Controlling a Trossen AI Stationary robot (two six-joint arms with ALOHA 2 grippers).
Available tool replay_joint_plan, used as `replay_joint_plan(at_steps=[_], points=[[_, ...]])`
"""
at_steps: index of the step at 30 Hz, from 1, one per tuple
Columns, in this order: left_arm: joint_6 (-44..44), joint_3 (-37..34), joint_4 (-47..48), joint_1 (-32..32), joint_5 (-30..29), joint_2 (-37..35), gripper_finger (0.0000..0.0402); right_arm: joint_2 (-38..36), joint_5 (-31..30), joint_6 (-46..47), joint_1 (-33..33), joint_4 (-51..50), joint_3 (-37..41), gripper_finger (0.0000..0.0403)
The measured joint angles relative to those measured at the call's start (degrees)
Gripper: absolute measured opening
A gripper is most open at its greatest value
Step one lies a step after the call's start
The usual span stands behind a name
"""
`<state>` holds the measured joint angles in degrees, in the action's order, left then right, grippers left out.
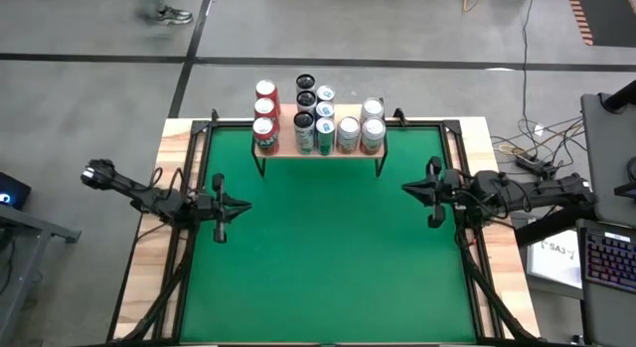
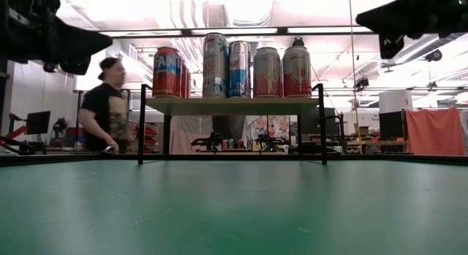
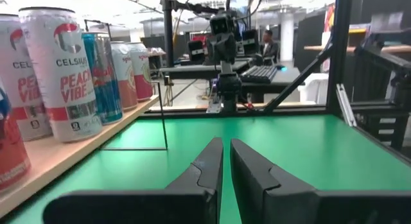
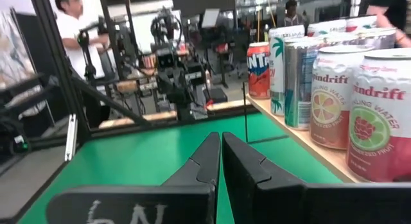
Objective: Place canned beverage on shelf
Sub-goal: Return to Home Position
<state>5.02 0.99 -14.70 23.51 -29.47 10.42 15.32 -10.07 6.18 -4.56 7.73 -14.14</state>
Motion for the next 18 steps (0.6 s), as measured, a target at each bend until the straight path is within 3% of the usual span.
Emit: replay_joint_plan(at_steps=[12, 18], points=[[-0.72, -0.34, 1.75, -0.31, -0.82, -1.93, 0.0013, -14.87, -0.43, -1.87, 0.00, 2.05, 11.22, 0.0009], [-1.86, -0.36, 0.70, -0.96, -4.06, -1.62, 0.0013, -14.51, -0.48, -3.21, 0.09, 3.06, 13.43, 0.0009]])
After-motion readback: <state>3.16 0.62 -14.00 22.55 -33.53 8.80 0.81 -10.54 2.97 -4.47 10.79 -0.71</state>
